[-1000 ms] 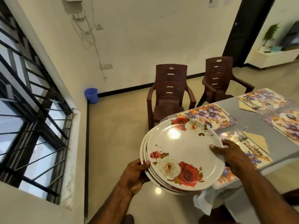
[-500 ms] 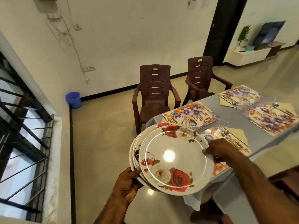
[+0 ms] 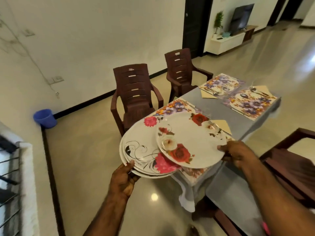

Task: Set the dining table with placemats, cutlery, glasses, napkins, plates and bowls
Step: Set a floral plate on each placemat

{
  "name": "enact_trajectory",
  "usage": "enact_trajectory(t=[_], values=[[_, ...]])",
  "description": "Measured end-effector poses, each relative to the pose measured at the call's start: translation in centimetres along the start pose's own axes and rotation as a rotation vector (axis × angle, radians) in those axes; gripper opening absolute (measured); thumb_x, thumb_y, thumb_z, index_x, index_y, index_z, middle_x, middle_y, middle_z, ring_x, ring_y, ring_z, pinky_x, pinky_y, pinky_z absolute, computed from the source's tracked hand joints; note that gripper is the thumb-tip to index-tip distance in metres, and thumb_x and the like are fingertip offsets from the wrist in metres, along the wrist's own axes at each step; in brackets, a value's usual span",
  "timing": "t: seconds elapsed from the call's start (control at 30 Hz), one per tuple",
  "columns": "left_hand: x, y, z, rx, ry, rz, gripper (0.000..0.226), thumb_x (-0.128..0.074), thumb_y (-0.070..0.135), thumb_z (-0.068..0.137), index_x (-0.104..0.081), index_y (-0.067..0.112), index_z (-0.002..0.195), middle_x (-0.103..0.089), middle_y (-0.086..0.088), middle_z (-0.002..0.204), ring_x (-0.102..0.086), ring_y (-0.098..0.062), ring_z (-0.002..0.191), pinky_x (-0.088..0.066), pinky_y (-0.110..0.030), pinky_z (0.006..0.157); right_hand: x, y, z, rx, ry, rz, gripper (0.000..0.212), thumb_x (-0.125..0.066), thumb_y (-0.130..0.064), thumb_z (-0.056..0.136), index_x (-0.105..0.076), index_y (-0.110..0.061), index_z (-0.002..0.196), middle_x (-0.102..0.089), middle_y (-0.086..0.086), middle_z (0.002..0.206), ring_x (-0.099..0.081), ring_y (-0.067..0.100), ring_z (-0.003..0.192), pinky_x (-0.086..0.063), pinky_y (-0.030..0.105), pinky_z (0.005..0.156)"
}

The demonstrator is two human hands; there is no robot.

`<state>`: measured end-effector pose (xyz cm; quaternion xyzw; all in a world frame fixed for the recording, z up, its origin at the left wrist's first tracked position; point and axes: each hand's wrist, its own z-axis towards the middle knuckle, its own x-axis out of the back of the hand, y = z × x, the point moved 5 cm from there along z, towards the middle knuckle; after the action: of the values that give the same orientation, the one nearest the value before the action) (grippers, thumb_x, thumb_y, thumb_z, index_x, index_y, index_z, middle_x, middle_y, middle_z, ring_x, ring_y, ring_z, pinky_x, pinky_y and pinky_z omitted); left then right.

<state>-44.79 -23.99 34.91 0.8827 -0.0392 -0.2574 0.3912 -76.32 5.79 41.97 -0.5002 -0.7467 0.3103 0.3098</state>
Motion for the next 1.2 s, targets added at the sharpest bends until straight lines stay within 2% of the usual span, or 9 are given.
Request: enact_trajectory(t=[0.13,0.2,0.3,0.5,0.63,0.73,1.0,1.1,1.2], values=[[-4.8,0.4,3.2,-0.034,0.009,-0.019,0.018,-0.066,0.000,0.096,-0.071,0.004,0.113,-0.080,-0.015,0.099,-0.079,-0.025,0.080,-0.066,-0.045,0.065,4.2,2.0,4.3,-0.065,0.042,0.173,0.035,-0.069,0.012,0.089,-0.062,0.005,0.123,-0.073,0.019,0.106,-0.072,0.032,0.089,-0.062,0.036,0.051],[-6.1,1.1,4.2,-0.064,0.024,-0.022,0.015,-0.066,0.000,0.096,-0.071,0.004,0.110,-0.079,-0.015,0.099,-0.079,-0.024,0.077,-0.065,-0.043,0.060,4.9,3.0,6.0,-0.075,0.054,0.206,0.036,-0.067,0.013,0.090,-0.061,0.005,0.124,-0.071,0.016,0.101,-0.070,0.030,0.088,-0.061,0.038,0.052],[-10.3,1.1,6.1,-0.097,0.046,-0.008,0.015,-0.066,-0.001,0.097,-0.071,0.005,0.110,-0.079,-0.013,0.098,-0.079,-0.024,0.076,-0.064,-0.041,0.056,7.8,4.0,9.6,-0.130,0.050,0.266,0.038,-0.066,0.014,0.090,-0.060,0.006,0.126,-0.069,0.016,0.099,-0.069,0.036,0.103,-0.062,0.048,0.078],[-11.9,0.8,8.3,-0.120,0.135,-0.028,0.034,-0.066,0.003,0.098,-0.065,0.005,0.132,-0.071,-0.020,0.125,-0.079,-0.025,0.082,-0.066,-0.045,0.065,10.6,8.8,14.2,-0.231,0.080,0.312,0.041,-0.066,0.017,0.087,-0.060,0.005,0.126,-0.070,0.014,0.098,-0.068,0.030,0.085,-0.058,0.036,0.042],[-12.6,0.5,8.7,-0.129,0.186,-0.051,0.036,-0.061,0.003,0.101,-0.062,0.005,0.136,-0.069,-0.019,0.131,-0.078,-0.027,0.089,-0.066,-0.045,0.064,10.4,11.3,15.8,-0.274,0.105,0.282,0.043,-0.065,0.018,0.089,-0.061,0.001,0.128,-0.070,0.022,0.115,-0.068,0.039,0.098,-0.061,0.050,0.065],[-13.5,0.6,9.0,-0.136,0.187,-0.061,0.033,-0.060,0.002,0.101,-0.064,0.005,0.134,-0.071,-0.020,0.130,-0.074,-0.031,0.102,-0.066,-0.049,0.069,8.1,12.5,17.1,-0.279,0.104,0.256,0.044,-0.064,0.019,0.088,-0.062,0.002,0.129,-0.068,0.024,0.123,-0.068,0.043,0.100,-0.060,0.049,0.062],[-16.3,1.3,9.1,-0.170,0.147,-0.102,0.017,-0.057,0.004,0.103,-0.068,0.008,0.115,-0.080,-0.012,0.102,-0.080,-0.028,0.084,-0.066,-0.046,0.064,2.4,15.4,19.8,-0.269,0.038,0.115,0.033,-0.073,-0.004,0.092,-0.066,-0.006,0.124,-0.070,0.015,0.117,-0.070,0.038,0.099,-0.064,0.053,0.080],[-16.5,1.7,8.9,-0.185,0.145,-0.104,0.018,-0.057,0.004,0.103,-0.068,0.008,0.117,-0.080,-0.013,0.103,-0.080,-0.028,0.088,-0.066,-0.046,0.066,2.4,15.7,21.8,-0.241,0.070,-0.202,0.026,-0.070,-0.023,0.096,-0.068,-0.004,0.113,-0.069,0.014,0.100,-0.068,0.029,0.087,-0.063,0.048,0.085],[-16.5,2.1,9.0,-0.199,0.135,-0.098,0.020,-0.057,0.004,0.102,-0.068,0.007,0.119,-0.079,-0.014,0.108,-0.079,-0.030,0.092,-0.066,-0.047,0.068,2.8,14.9,22.2,-0.206,0.154,-0.503,0.034,-0.068,-0.040,0.098,-0.065,-0.010,0.114,-0.068,0.014,0.115,-0.068,0.031,0.102,-0.060,0.043,0.093]])
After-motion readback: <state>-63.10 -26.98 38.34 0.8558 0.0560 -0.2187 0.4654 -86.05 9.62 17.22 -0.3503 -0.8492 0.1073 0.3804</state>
